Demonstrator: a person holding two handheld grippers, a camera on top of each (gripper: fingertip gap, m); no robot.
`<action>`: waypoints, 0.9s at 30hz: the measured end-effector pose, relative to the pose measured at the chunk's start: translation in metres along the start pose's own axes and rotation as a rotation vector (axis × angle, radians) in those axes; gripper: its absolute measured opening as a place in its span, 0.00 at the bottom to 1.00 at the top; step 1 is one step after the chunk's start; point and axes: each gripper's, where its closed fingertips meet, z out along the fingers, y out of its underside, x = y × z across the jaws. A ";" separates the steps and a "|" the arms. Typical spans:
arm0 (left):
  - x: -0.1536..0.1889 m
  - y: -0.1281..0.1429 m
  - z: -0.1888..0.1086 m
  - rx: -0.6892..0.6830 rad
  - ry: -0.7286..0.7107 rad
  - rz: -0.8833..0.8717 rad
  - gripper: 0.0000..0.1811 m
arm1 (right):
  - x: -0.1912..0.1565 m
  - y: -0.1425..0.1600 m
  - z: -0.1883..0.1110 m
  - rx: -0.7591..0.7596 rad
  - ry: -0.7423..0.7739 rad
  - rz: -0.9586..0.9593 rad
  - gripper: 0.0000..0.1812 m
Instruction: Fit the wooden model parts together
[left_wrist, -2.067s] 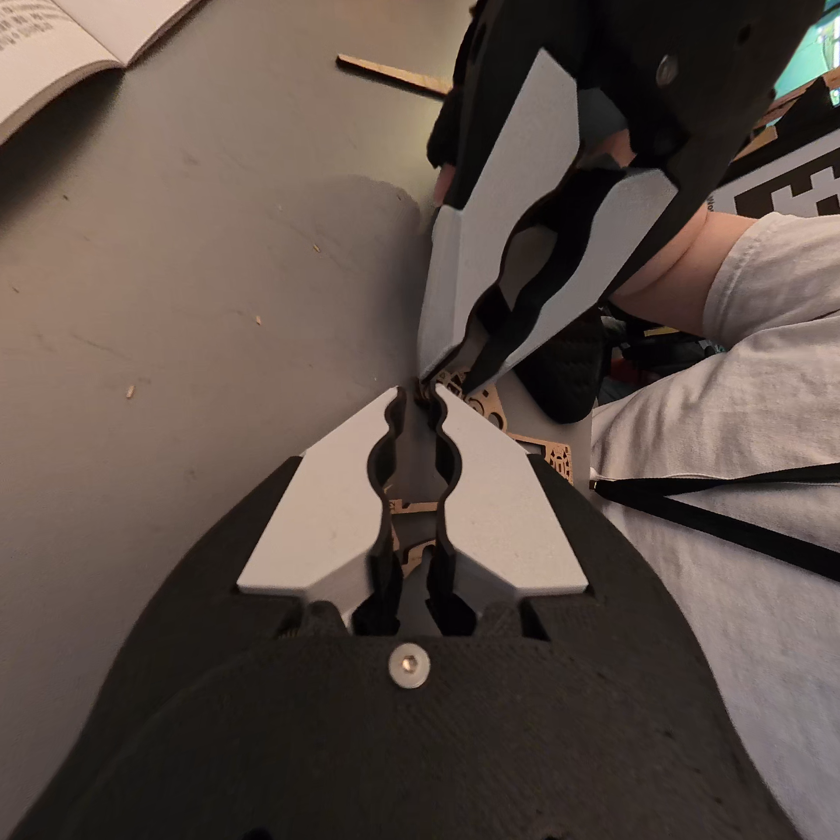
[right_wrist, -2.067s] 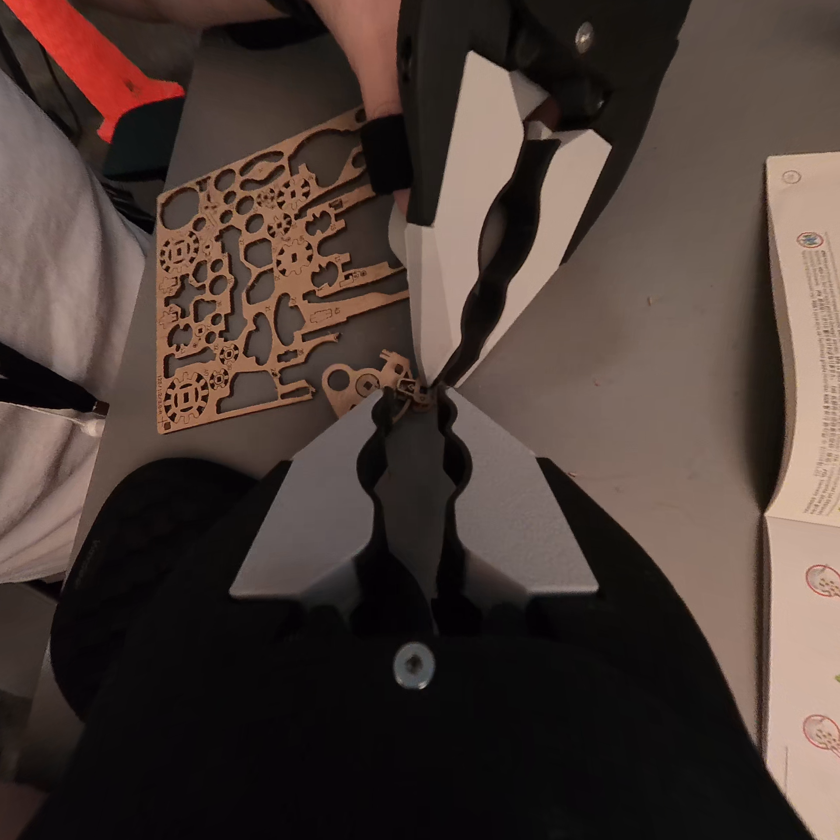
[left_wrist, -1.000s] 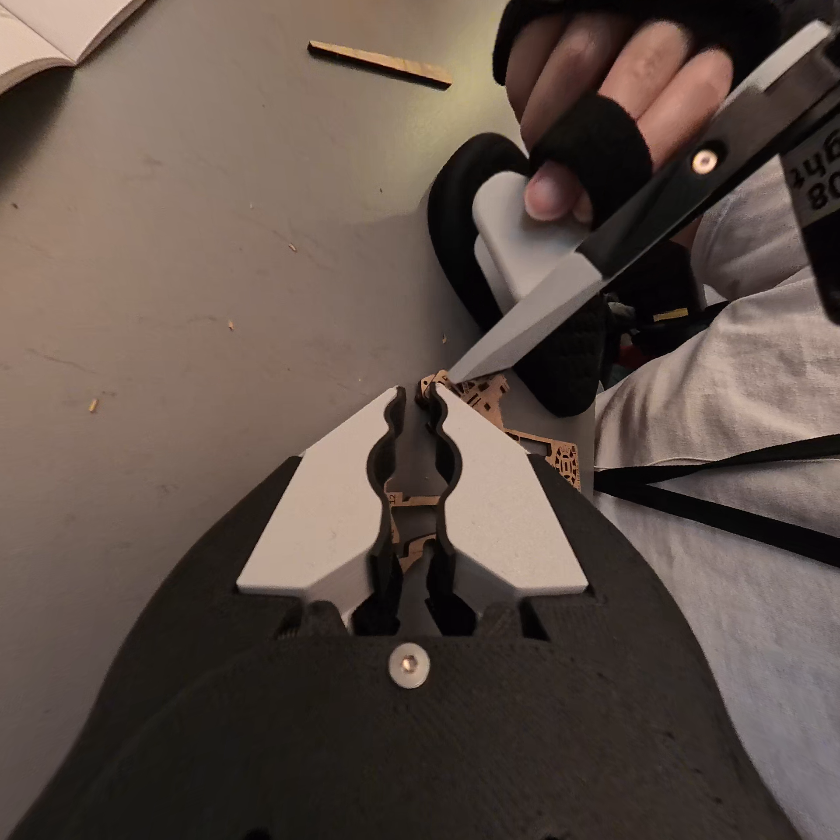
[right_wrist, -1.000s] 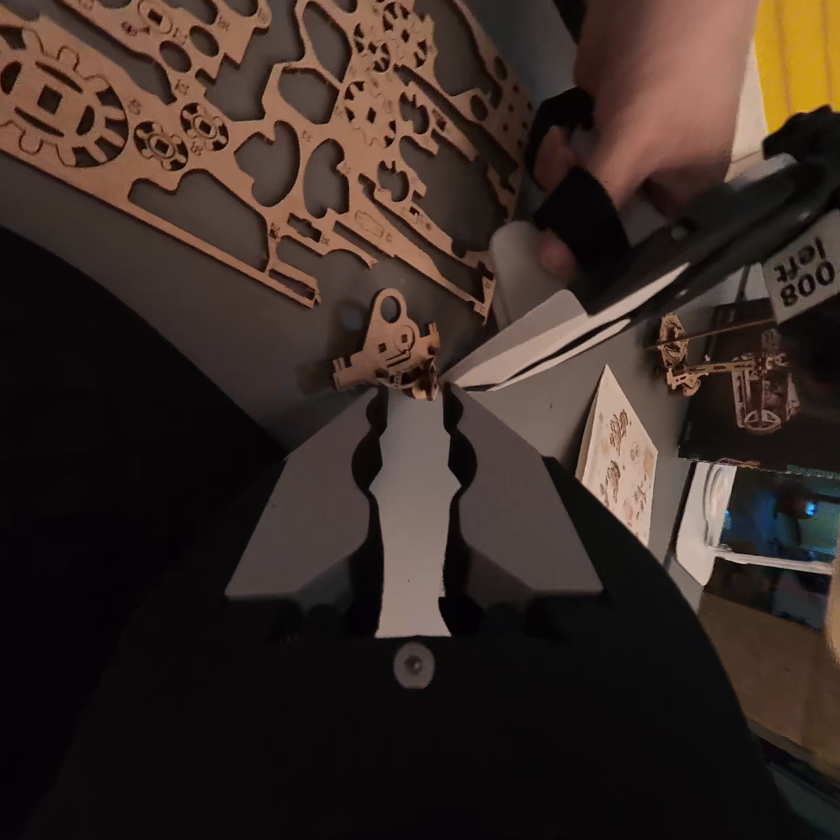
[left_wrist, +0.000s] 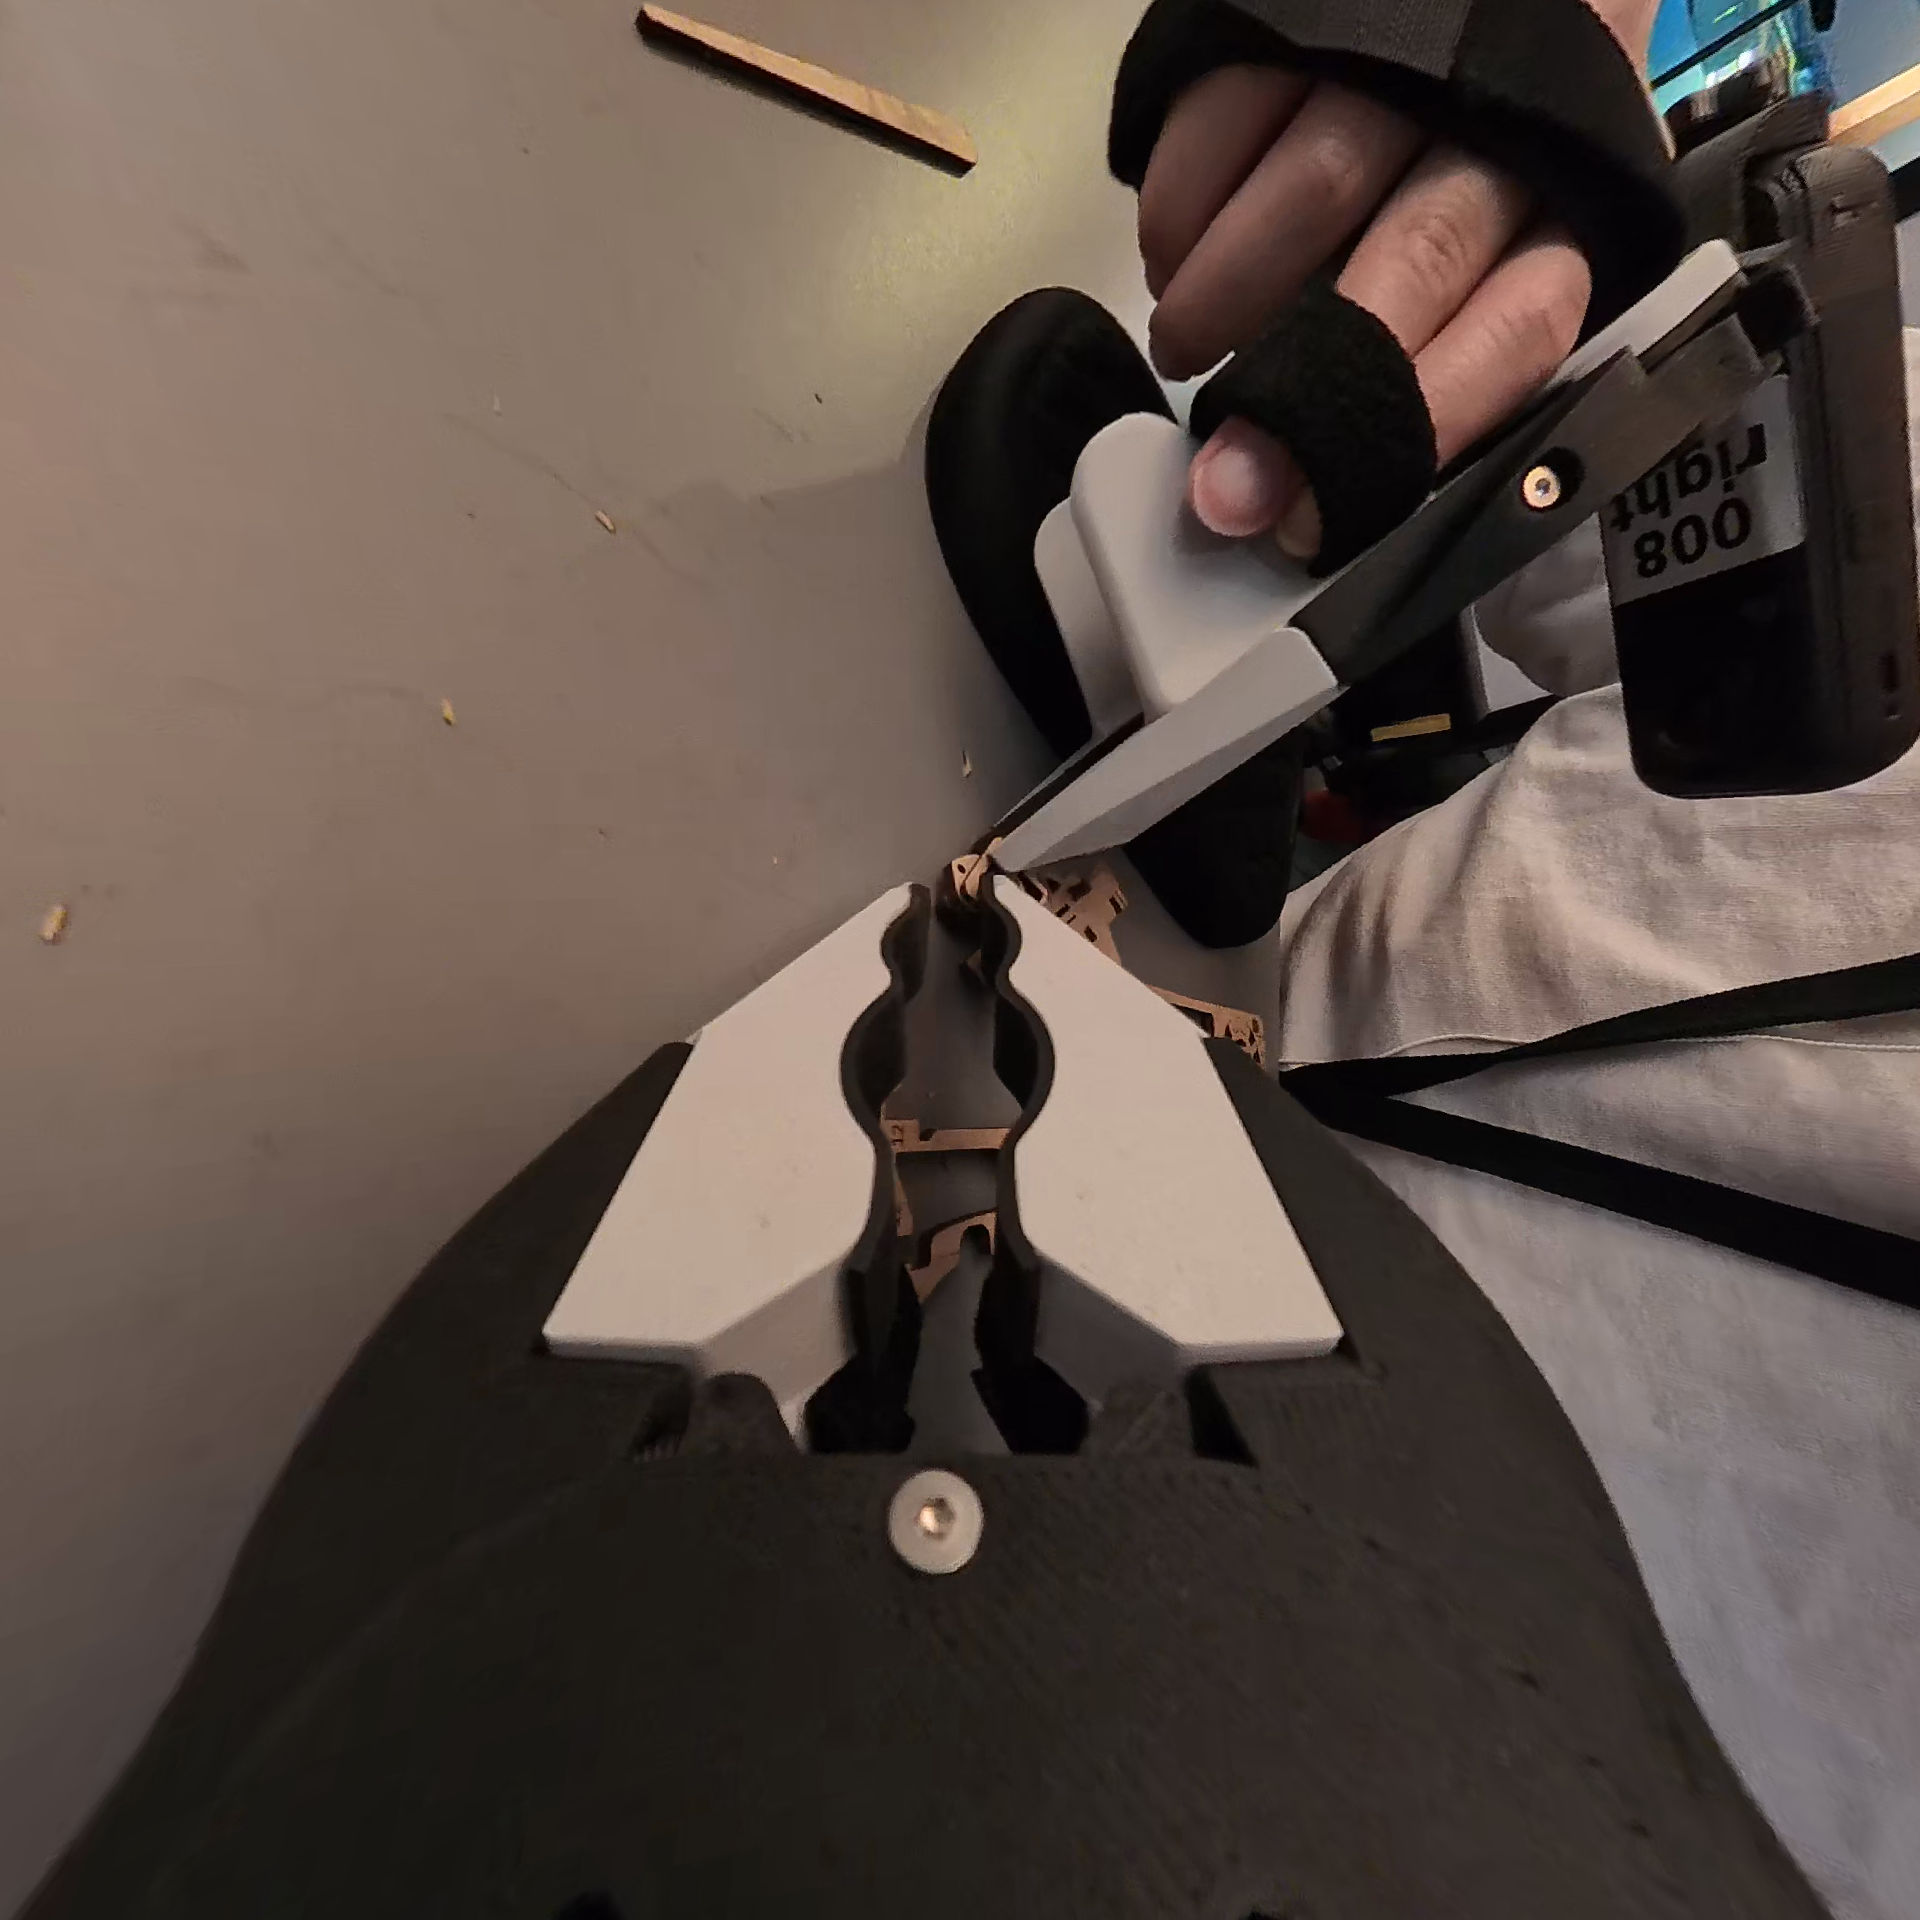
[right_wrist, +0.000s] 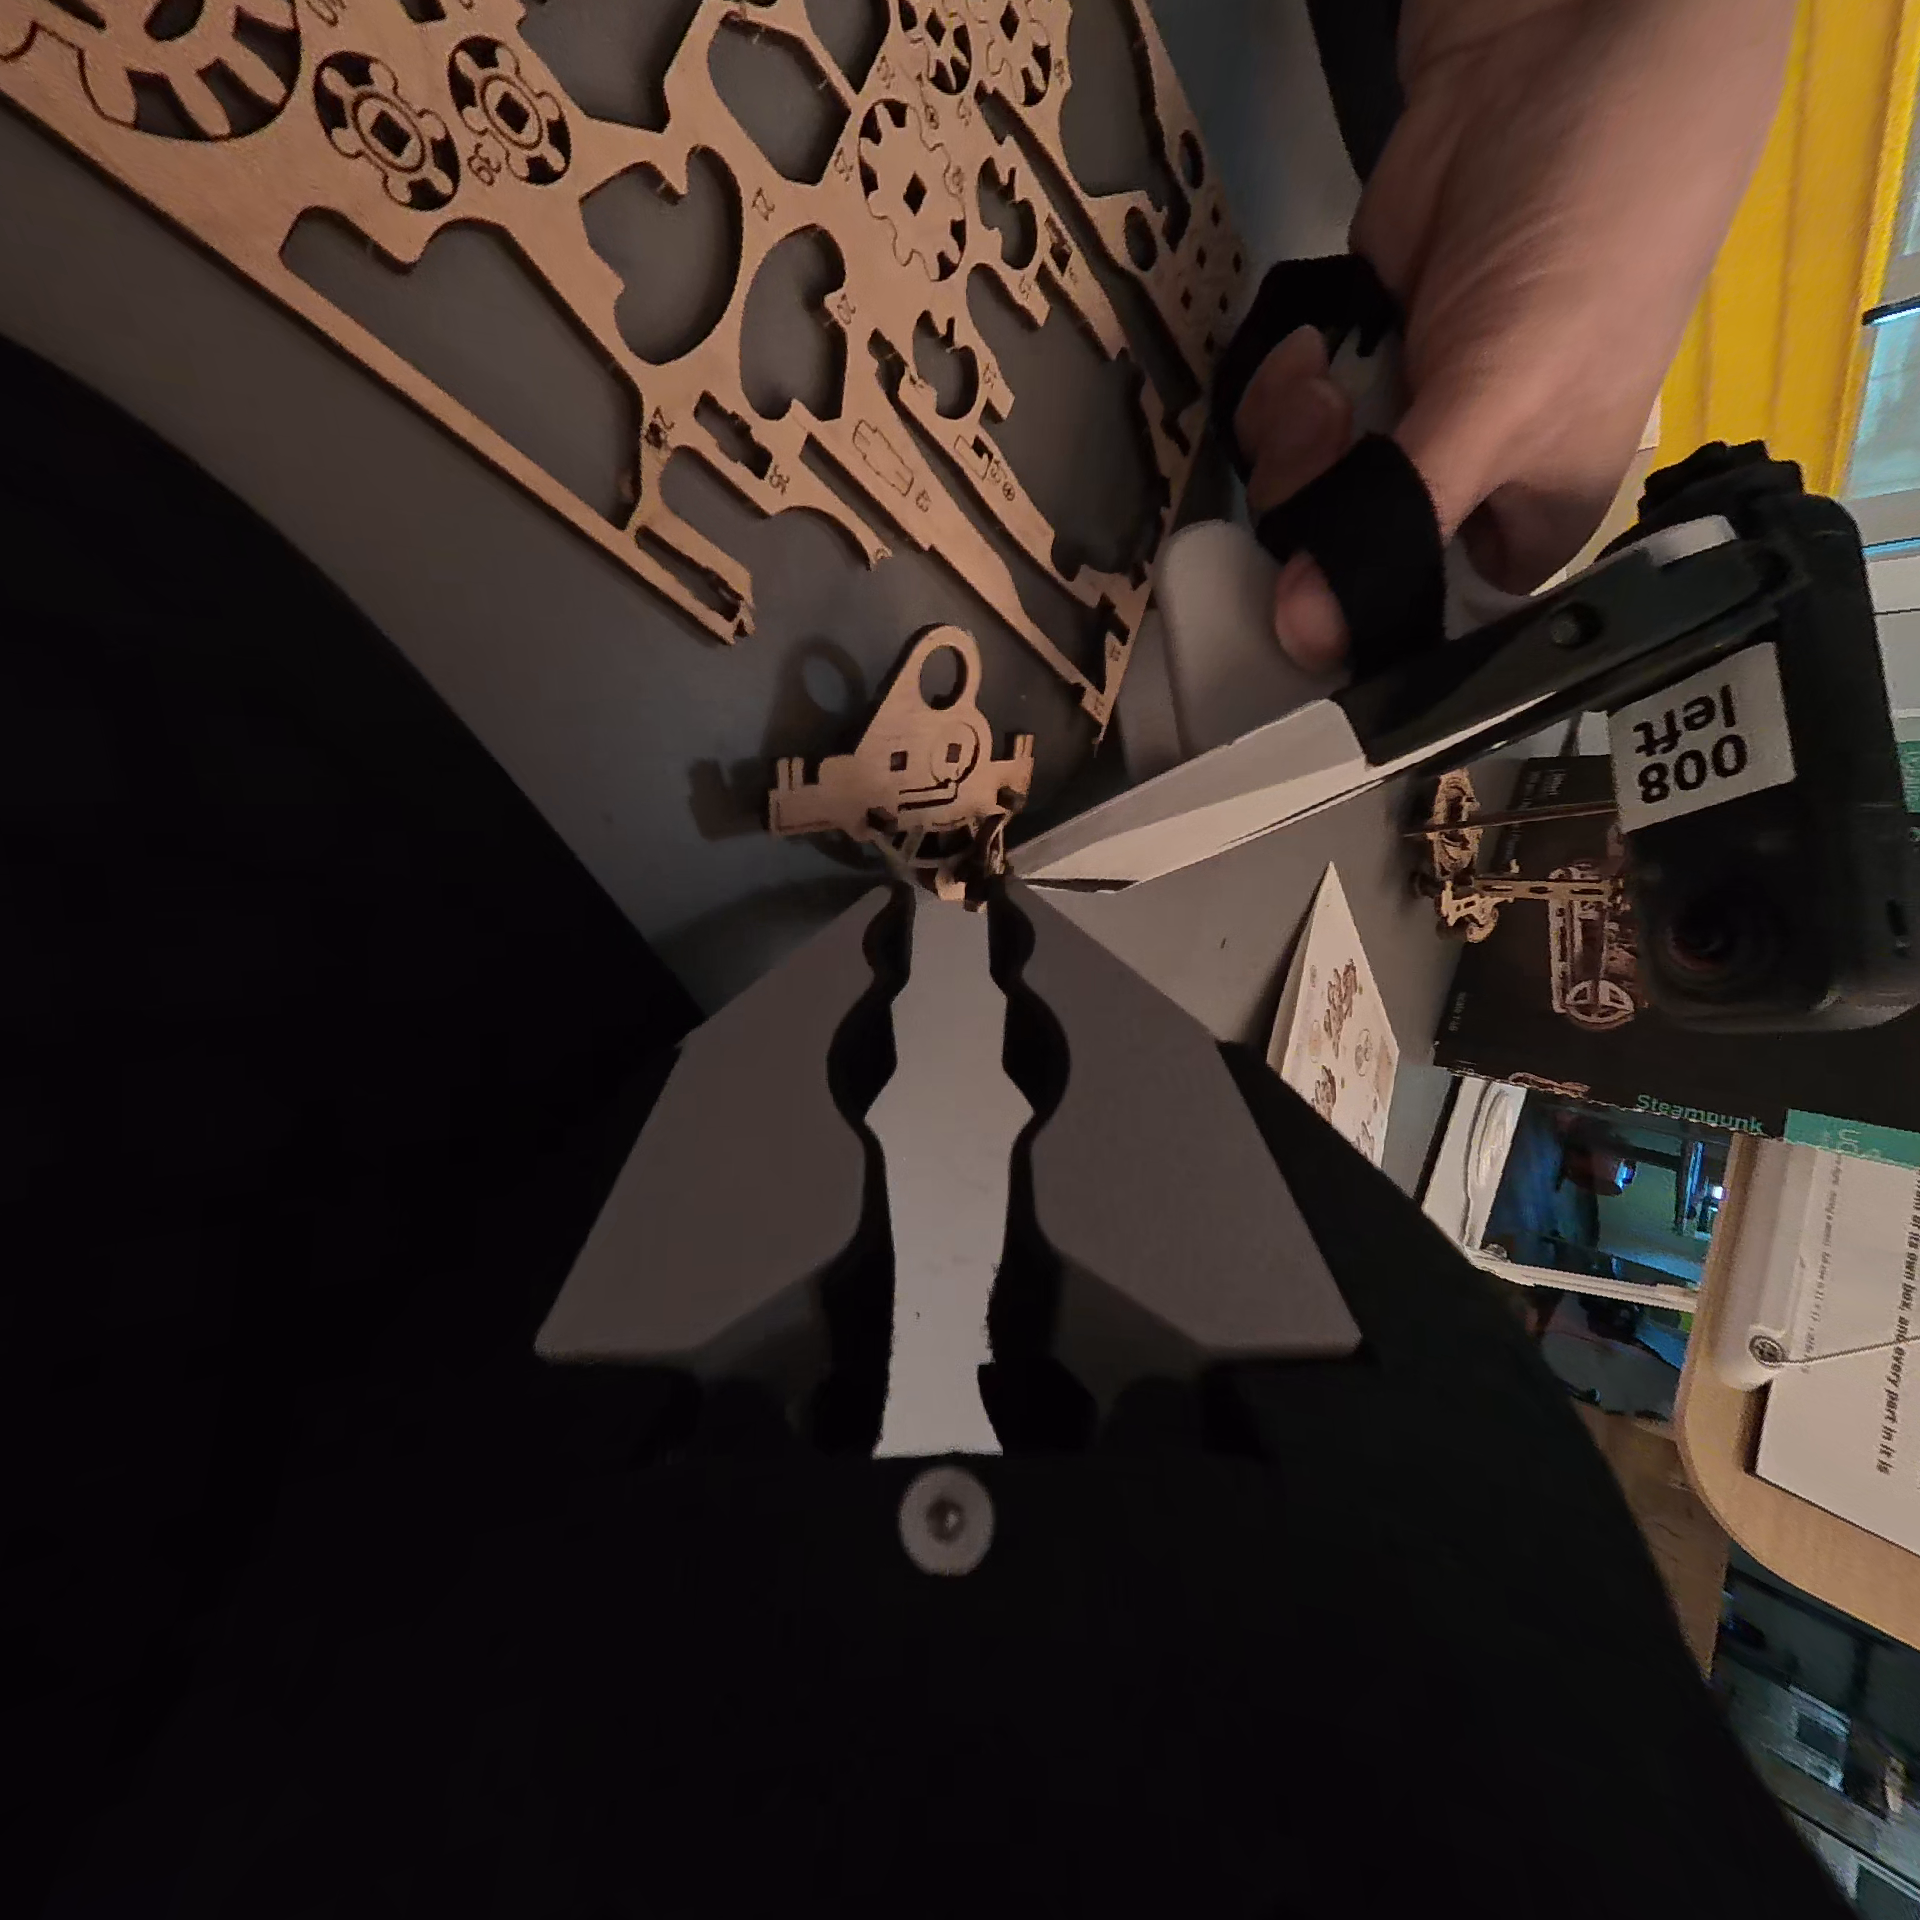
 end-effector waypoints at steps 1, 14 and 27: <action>0.000 0.000 0.001 0.000 0.002 0.000 0.04 | 0.000 0.000 0.000 0.000 0.000 -0.003 0.07; 0.002 0.000 0.003 -0.008 -0.001 0.011 0.03 | 0.002 -0.005 -0.010 0.068 0.000 0.105 0.06; 0.002 -0.001 0.004 -0.010 -0.006 0.024 0.03 | -0.001 -0.005 -0.007 0.078 -0.036 0.157 0.05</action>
